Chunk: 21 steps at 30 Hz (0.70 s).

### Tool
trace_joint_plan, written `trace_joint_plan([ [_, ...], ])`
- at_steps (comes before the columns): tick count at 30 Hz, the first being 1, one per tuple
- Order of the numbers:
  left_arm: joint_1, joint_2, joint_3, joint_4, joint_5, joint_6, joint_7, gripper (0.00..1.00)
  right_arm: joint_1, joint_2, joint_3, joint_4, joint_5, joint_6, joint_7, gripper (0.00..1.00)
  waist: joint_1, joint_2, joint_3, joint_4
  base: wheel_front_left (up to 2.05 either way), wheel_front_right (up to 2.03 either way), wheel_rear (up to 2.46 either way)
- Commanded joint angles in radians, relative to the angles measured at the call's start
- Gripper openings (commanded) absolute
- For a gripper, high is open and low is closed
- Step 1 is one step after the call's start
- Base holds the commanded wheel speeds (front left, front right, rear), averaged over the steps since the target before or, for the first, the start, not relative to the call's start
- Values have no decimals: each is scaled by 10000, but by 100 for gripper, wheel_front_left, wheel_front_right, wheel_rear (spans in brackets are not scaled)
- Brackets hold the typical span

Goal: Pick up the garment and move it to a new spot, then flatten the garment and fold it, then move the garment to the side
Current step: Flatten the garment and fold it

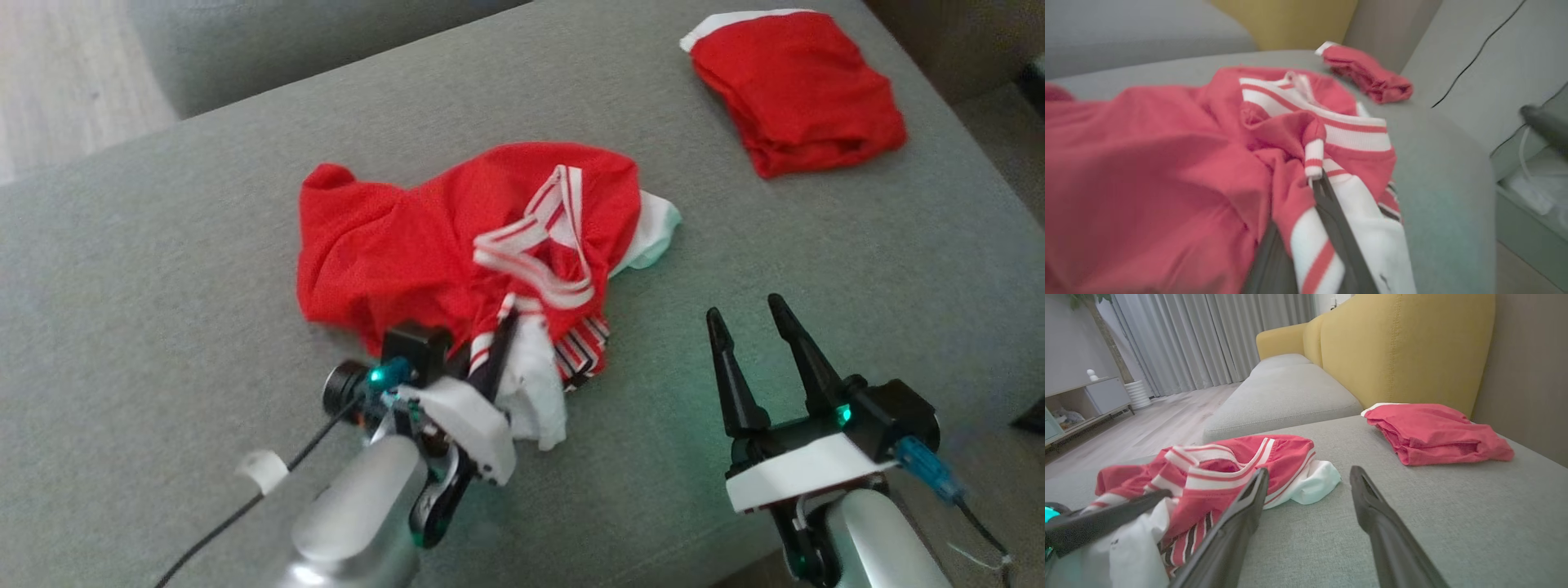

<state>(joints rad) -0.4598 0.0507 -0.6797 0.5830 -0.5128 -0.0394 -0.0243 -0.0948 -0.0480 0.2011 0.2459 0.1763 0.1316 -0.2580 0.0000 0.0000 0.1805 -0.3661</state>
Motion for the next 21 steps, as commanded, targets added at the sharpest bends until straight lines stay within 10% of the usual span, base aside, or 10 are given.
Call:
trace_joint_plan([
  [1,-769,-4,157,-579,-182,-139,-242,0,-313,-23,246,-276,88,-9,-38,100,0,0,-70,-167,0,0,0],
  [10,-3531,-4,-57,-2578,-3044,-177,-1262,0,-147,-23,361,-182,152,-9,-38,100,0,0,-423,-686,0,0,0],
  [21,-3998,447,1662,-2229,-6350,1633,-1498,0,107,-22,156,-297,212,-9,-38,100,0,0,-536,46,0,0,0],
])
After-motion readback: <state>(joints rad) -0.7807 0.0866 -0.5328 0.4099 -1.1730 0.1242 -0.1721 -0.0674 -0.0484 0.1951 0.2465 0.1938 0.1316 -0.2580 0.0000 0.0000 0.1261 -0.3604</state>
